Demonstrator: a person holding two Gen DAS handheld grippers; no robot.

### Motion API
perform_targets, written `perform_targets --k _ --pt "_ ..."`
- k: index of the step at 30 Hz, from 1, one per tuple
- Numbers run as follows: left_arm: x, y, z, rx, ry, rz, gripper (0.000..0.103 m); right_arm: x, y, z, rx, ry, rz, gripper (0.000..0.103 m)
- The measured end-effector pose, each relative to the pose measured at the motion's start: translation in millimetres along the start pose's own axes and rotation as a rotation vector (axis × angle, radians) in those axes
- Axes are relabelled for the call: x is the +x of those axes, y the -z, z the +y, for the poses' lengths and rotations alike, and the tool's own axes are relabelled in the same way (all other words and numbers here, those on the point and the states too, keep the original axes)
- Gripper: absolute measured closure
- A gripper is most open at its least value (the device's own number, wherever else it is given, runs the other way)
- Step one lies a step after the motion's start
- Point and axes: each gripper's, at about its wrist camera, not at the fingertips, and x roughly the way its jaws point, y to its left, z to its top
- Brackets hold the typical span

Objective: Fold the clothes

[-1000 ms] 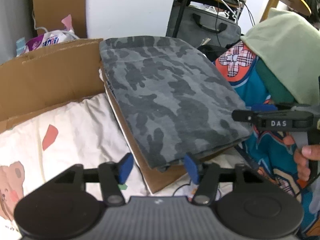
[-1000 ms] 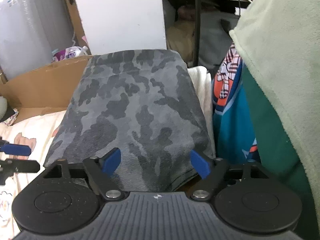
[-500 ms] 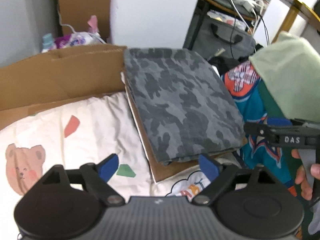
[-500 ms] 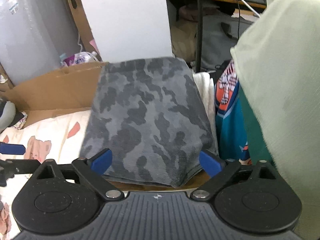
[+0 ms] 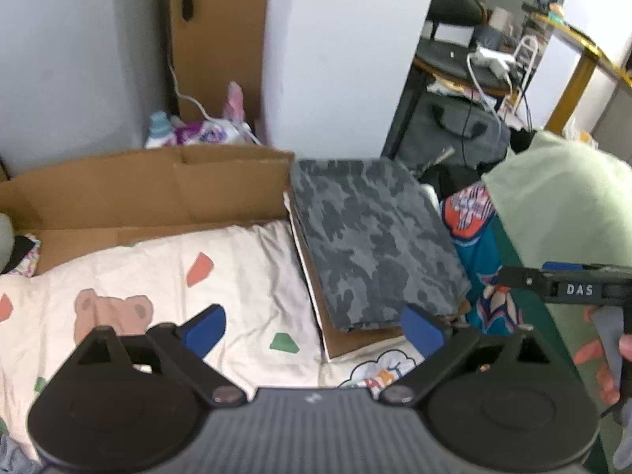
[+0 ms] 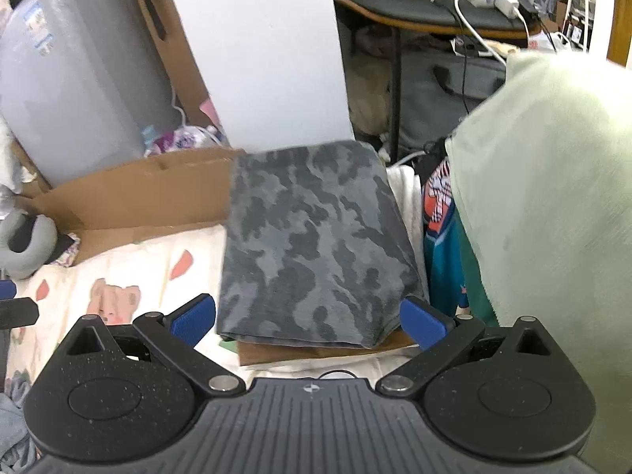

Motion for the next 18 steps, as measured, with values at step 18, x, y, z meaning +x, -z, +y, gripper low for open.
perform_targets --k 18 --pt "-149.8 12.5 60.6 -0.114 -0.173 -0.051 0.002 -107.0 -33.5 89.3 -0.099 -0.071 0.000 0.001"
